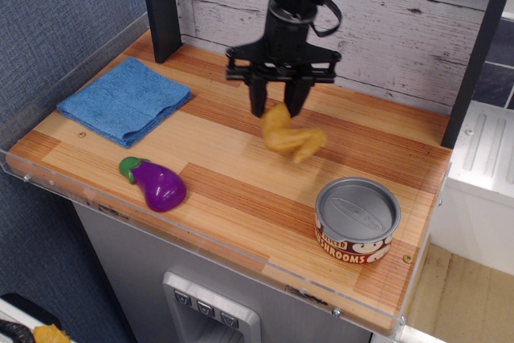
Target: Move the chicken wing to the front left of the can.
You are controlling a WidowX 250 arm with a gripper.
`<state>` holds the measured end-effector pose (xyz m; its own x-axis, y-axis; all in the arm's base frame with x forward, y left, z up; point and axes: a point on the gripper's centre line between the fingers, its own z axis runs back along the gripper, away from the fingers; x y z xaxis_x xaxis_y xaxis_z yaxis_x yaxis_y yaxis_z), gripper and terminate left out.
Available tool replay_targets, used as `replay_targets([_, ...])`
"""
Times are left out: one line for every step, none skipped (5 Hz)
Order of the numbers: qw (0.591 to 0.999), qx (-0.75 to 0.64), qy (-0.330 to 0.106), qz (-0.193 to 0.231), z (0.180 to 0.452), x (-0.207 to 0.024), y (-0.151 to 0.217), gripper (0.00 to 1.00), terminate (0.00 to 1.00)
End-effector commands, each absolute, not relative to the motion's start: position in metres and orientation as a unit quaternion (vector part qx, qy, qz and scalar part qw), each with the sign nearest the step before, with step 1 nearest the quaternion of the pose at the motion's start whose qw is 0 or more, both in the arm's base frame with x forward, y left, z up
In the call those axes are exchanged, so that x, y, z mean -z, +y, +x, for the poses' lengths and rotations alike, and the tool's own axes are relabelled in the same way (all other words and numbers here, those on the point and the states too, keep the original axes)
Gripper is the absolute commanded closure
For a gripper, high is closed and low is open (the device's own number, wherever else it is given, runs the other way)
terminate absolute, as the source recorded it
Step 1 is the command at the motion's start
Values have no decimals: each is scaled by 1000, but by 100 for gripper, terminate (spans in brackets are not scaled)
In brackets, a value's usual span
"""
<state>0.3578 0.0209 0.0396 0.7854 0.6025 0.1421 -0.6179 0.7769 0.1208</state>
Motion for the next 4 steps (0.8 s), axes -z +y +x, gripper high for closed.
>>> replay_targets([925, -367, -62, 72, 380, -42, 9, 100, 0])
replay_targets([913, -394, -68, 75, 384, -36, 4, 100, 0])
replay_targets([910, -406, -59, 64, 384, -35, 6, 100, 0])
replay_targets([907, -406, -67, 92, 383, -36, 4, 0, 0])
